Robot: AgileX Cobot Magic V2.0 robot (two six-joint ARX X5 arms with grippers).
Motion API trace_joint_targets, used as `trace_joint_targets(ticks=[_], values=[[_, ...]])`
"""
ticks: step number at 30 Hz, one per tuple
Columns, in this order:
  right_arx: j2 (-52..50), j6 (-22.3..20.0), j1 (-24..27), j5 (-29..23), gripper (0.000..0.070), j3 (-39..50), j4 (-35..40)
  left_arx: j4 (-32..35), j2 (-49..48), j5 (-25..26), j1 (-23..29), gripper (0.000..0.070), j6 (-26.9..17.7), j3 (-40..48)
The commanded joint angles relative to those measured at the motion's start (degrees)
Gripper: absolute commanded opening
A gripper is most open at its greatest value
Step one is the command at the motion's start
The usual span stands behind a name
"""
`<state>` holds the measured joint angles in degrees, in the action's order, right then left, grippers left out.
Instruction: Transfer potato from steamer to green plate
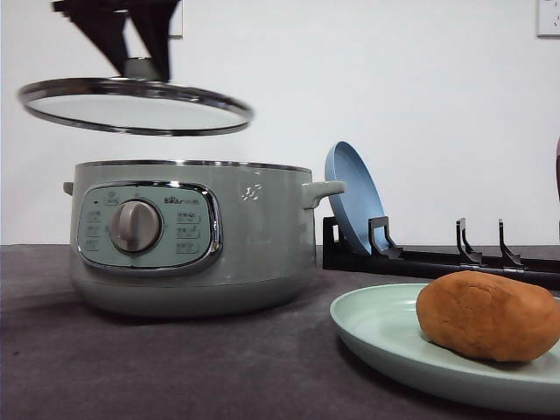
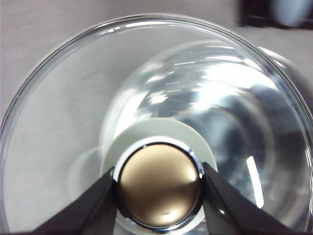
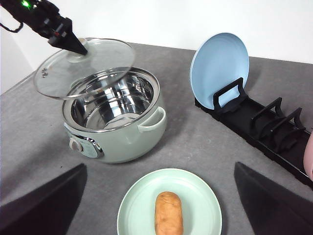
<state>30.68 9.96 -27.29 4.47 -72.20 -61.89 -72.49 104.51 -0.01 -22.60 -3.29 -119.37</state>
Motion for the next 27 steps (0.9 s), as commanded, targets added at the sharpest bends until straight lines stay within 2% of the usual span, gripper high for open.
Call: trace_joint_targets(ticks=[1, 9, 27], values=[[0.31, 0.57, -0.28, -0.07, 0.0608, -1.03, 0.68, 1.33, -0.11, 0.03, -1.08, 0.0000, 0.28, -2.27], [0.30, 0.59, -0.28, -0.03, 0.0608, -1.03, 0.59, 1.26, -0.11, 0.03, -4.28, 0.0000, -0.13, -2.27], [0.29, 0.57, -0.28, -0.05, 0.0608, -1.03, 0.59, 1.79, 0.78, 0.03, -5.82, 0.0000, 0.11, 1.16]])
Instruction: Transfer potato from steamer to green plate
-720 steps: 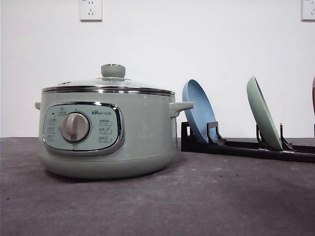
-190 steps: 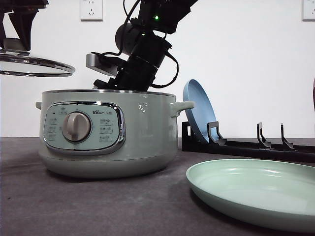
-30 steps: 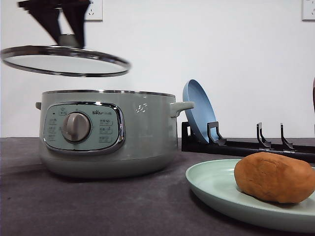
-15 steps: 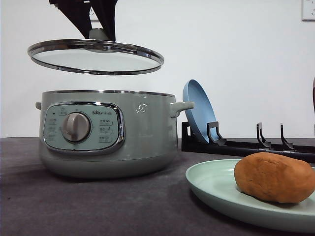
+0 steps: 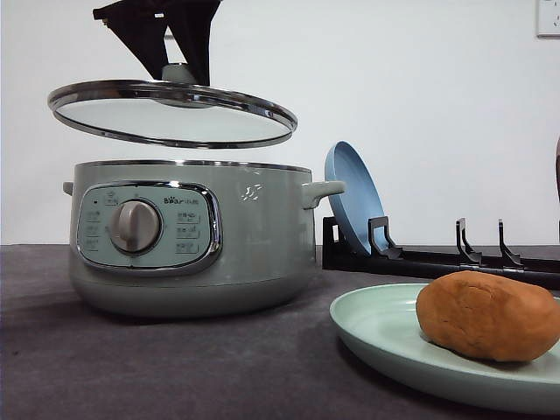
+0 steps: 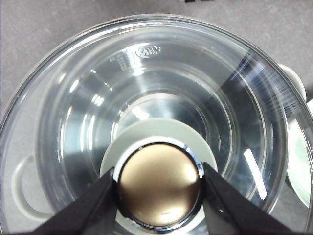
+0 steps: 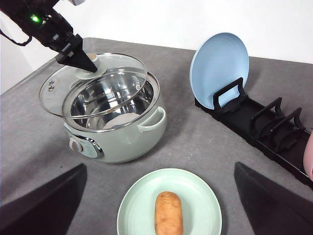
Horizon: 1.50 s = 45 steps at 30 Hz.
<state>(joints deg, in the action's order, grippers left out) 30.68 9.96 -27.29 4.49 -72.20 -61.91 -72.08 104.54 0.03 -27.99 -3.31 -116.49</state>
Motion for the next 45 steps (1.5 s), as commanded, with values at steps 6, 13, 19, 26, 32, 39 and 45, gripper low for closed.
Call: trace_joint_targets(ticks=[6, 13, 19, 26, 32, 39, 45], values=[[0.29, 0.57, -0.28, -0.07, 0.0608, -1.03, 0.59, 1.37, 2.66, -0.02, -0.93, 0.0000, 0.15, -1.73], [0.28, 0.57, -0.28, -0.09, 0.0608, -1.03, 0.59, 1.74, 5.57, -0.02, -1.45, 0.0000, 0.13, -1.73], [0.30, 0.57, -0.28, -0.09, 0.0608, -1.03, 0.59, 1.89, 7.61, -0.04, -1.44, 0.0000, 0.11, -1.73], [0.31, 0.59, -0.28, -0.09, 0.0608, -1.03, 0.59, 3.30, 8.32, -0.07, -1.47, 0.0000, -0.06, -1.73], [0.31, 0.70, -0.28, -0.09, 0.0608, -1.03, 0.57, 4.32, 8.32, -0.09, -1.49, 0.0000, -0.91, -1.73], [0.30, 1.23, -0.28, -0.07, 0.0608, -1.03, 0.57, 5.66, 8.32, -0.07, -1.51, 0.0000, -2.99, -1.73], [0.28, 1.42, -0.28, -0.07, 0.0608, -1.03, 0.55, 6.12, 8.32, -0.07, -1.51, 0.0000, -3.39, -1.73]])
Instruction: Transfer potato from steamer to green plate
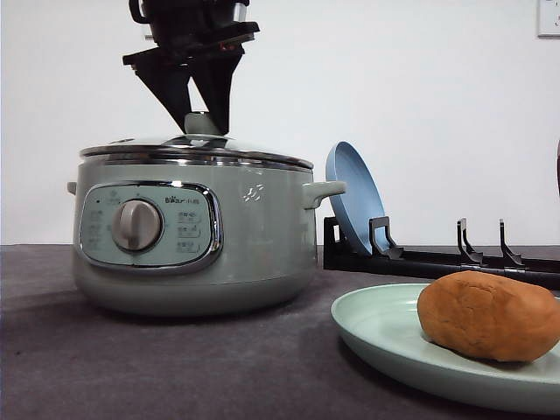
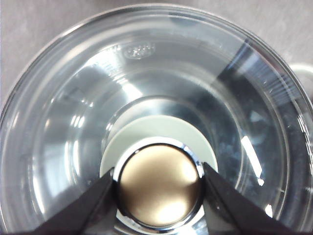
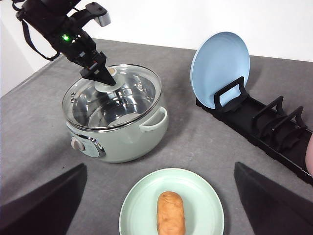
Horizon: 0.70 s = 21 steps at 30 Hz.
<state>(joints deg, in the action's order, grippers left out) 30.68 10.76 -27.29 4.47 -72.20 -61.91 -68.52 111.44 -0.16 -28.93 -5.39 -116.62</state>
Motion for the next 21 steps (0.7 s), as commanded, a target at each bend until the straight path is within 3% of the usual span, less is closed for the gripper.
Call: trace_joint_targets(ticks=[1, 15, 18, 21], values=[[0.28, 0.62, -0.28, -0.04, 0.0608, -1.03, 0.55, 2.57, 1.42, 0.13, -0.57, 0.0000, -1.32, -1.60], [0.28, 0.84, -0.28, -0.07, 0.0608, -1.03, 0.57, -3.92, 1.44, 0.13, -0.48, 0.0004, -1.00, -1.60], [0.28, 0.88, -0.28, -0.04, 0.0608, -1.03, 0.57, -3.61, 1.44, 0.13, -0.37, 0.0056, -0.98, -1.60], [0.28, 0.92, -0.28, -0.04, 0.0608, -1.03, 0.57, -3.25, 1.44, 0.13, -0.37, 0.0215, -1.13, -1.60]])
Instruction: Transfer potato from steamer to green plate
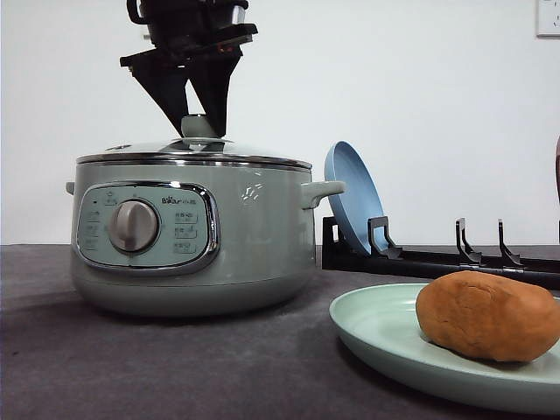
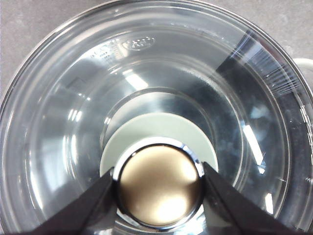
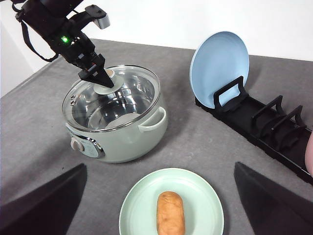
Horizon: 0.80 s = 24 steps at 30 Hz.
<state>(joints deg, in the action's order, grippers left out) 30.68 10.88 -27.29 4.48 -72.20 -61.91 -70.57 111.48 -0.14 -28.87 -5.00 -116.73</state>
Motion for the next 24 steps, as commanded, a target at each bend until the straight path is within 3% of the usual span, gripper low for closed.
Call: trace_joint_targets(ticks=[1, 4, 7, 19, 24], values=[[0.28, 0.82, -0.28, -0.05, 0.0608, -1.03, 0.57, -0.86, 1.38, 0.11, -0.43, 0.0312, -1.57, -1.55], [0.28, 0.84, -0.28, -0.07, 0.0608, -1.03, 0.57, -0.82, 1.27, 0.11, -0.31, 0.0564, -1.41, -2.45], [0.28, 0.84, -0.28, -0.07, 0.0608, -1.03, 0.57, -1.35, 0.49, 0.11, -0.02, 0.0670, -0.45, -3.91], [0.28, 0.74, -0.28, -0.07, 0.0608, -1.03, 0.57, -5.39, -9.07, 0.20, -0.01, 0.0678, 0.54, -4.61], [0.28, 0.69, -0.28, -0.07, 0.0608, -1.03, 0.57, -5.95, -14.87, 3.57, -0.01, 0.0676, 0.40, -4.48]])
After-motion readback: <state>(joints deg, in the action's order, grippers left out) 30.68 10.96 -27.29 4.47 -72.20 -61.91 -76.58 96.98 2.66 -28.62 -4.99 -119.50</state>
